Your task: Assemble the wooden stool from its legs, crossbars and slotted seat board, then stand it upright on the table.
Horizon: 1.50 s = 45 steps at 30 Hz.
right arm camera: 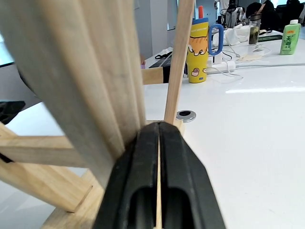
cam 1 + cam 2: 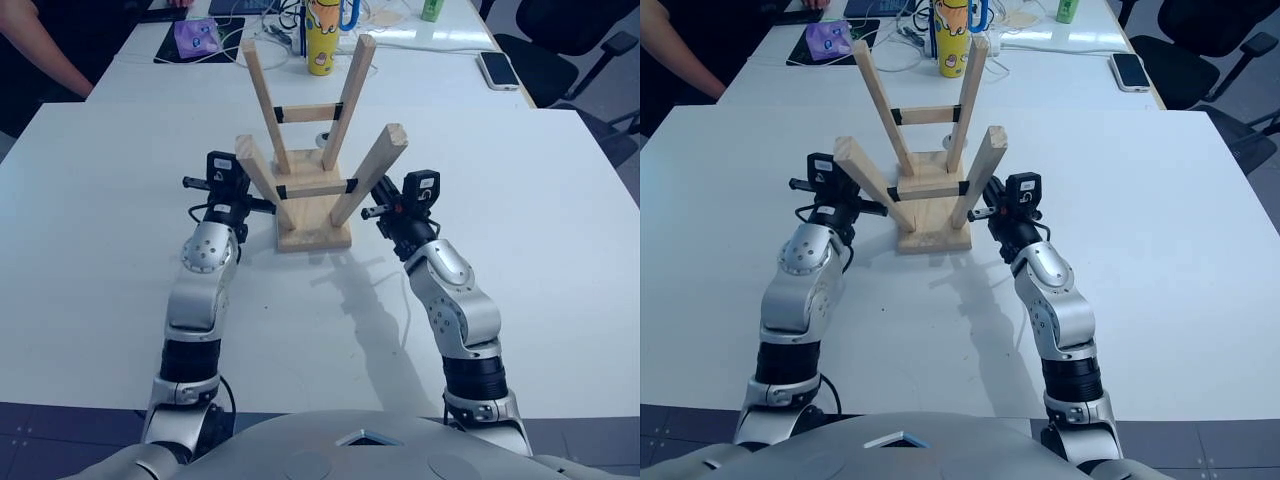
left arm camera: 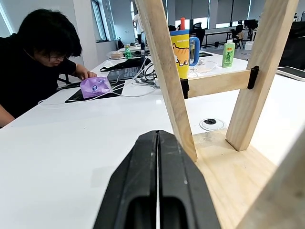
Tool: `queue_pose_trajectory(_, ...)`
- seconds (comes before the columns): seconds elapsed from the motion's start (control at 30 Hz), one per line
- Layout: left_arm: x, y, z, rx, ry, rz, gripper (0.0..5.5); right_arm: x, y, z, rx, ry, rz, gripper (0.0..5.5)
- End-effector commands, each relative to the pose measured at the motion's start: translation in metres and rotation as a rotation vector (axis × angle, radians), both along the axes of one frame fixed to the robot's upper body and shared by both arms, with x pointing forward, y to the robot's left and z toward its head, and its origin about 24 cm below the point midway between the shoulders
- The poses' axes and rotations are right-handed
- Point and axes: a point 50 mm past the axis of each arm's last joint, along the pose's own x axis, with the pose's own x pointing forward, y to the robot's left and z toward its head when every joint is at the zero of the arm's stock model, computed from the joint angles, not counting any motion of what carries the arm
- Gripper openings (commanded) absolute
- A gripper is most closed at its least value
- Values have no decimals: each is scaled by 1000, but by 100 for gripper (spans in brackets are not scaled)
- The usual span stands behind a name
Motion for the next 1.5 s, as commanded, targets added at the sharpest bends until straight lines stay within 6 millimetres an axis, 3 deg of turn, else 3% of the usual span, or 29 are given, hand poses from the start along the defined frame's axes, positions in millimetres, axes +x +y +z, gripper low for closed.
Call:
queue_pose_trajectory(0.03,13,-7,0,-7,27,-5,0,5,22,4,-13,-6,70,2)
queue_pose_trajectory(0.13,10,4,-8,-15,48,34,0,3,19,-3,-43,16,57,2)
queue_pose_trajectory(0.27,-5,22,-7,-10,-7,116,0,2,-13,-8,-86,21,-100,2)
queue_pose_trajectory(0.4,-26,51,13,-38,-170,241,0,-1,-44,26,2,-172,-270,2)
queue_pose_trajectory(0.53,-40,41,37,-59,-302,197,0,-4,-40,56,78,-290,-268,2)
queue_pose_trajectory(0.77,-37,38,45,-46,-332,197,0,1,-39,64,115,-309,-292,2)
queue_pose_trajectory(0.83,-31,8,37,-59,-265,-7,0,7,-12,63,114,-287,-106,2)
queue_pose_trajectory(0.9,-32,-22,27,-8,-199,-179,0,1,36,57,-5,-275,225,2)
queue_pose_trajectory(0.97,-31,-28,24,36,-176,-199,0,-3,49,40,-92,-207,324,2)
queue_pose_trajectory(1.17,-25,16,11,72,-97,47,0,4,11,15,-159,-84,187,2)
queue_pose_trajectory(1.27,-28,24,7,90,-81,69,0,6,-8,2,-204,-27,137,2)
queue_pose_trajectory(1.33,-30,26,8,106,-89,69,0,8,-22,8,-194,-66,73,2)
queue_pose_trajectory(1.43,-34,31,6,117,-88,93,0,12,-29,33,-124,-201,-8,2)
queue_pose_trajectory(1.5,-39,38,-8,122,-35,113,0,14,-32,52,-70,-298,-50,2)
